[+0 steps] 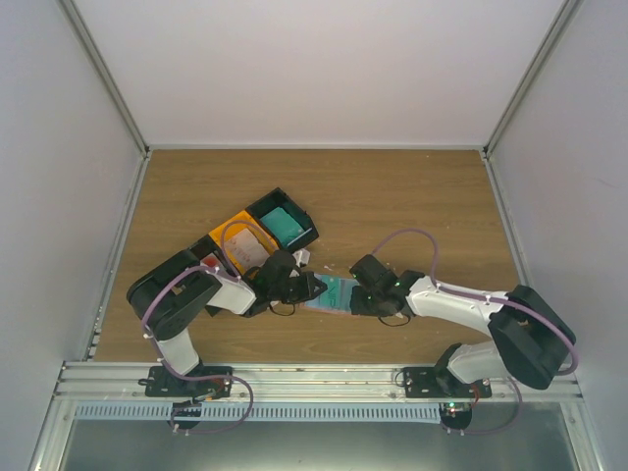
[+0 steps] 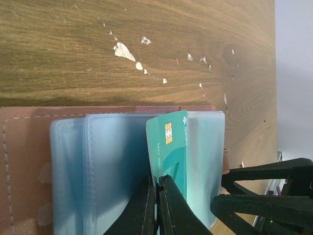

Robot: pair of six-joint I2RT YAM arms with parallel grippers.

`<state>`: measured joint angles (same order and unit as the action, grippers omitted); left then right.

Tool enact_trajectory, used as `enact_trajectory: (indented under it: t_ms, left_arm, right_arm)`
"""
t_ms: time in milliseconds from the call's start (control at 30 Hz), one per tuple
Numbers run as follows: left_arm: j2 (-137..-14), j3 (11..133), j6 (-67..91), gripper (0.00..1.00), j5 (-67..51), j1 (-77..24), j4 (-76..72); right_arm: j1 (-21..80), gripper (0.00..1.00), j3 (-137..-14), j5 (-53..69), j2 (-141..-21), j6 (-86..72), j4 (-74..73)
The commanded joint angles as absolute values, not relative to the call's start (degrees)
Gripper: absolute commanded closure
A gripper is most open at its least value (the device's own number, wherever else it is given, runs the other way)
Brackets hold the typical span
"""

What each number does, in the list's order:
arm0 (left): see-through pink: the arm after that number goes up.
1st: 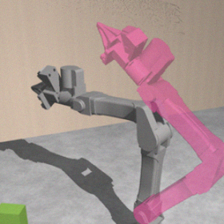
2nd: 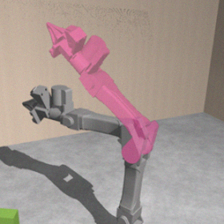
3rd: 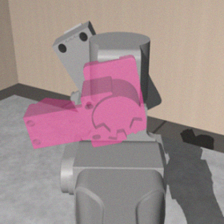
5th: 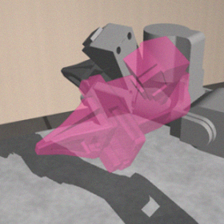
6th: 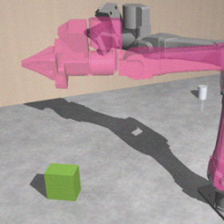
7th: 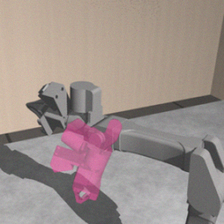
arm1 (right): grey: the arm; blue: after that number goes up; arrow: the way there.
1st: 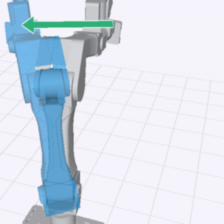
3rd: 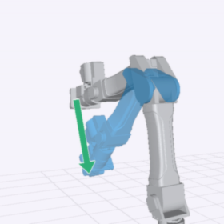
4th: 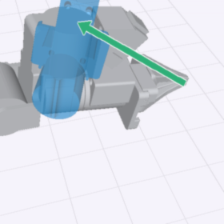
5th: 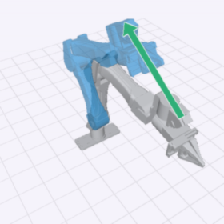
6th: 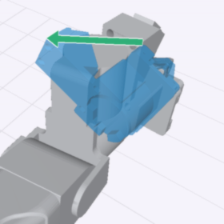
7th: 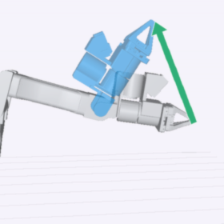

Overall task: Put the credit cards into the card holder
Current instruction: Insert the credit card into the card holder.

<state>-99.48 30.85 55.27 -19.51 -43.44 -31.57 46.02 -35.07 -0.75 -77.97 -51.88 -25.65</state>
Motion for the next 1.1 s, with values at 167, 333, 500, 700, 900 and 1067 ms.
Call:
enact_trajectory:
  t_ms: [167,333,500,700,900,1067]
  left_arm:
    - [-100.8,28.4,53.6,1.0,-20.4,-44.0,-27.0]
    - [-100.8,27.2,53.4,1.0,-20.9,-44.2,-27.7]
    - [-99.6,25.8,53.6,1.0,-20.6,-44.2,-28.3]
    - [-101.4,26.7,54.2,1.0,-21.7,-44.3,-30.8]
    - [-104.1,29.3,55.0,1.0,-22.3,-45.0,-31.9]
    - [-105.7,30.9,55.0,0.96,-22.9,-45.6,-31.8]
  right_arm:
    - [46.2,0.58,-34.8,-1.6,-79.2,-52.2,-26.9]
    - [46.1,0.58,-34.3,-0.2,-79.4,-52.4,-25.8]
    - [45.9,0.58,-33.7,-0.3,-79.4,-53.2,-26.0]
    - [45.9,0.59,-33.4,-0.2,-79.4,-53.3,-25.4]
    - [45.9,0.6,-33.1,1.4,-79.6,-53.2,-24.8]
    - [45.8,0.62,-32.9,1.4,-79.4,-53.3,-24.6]
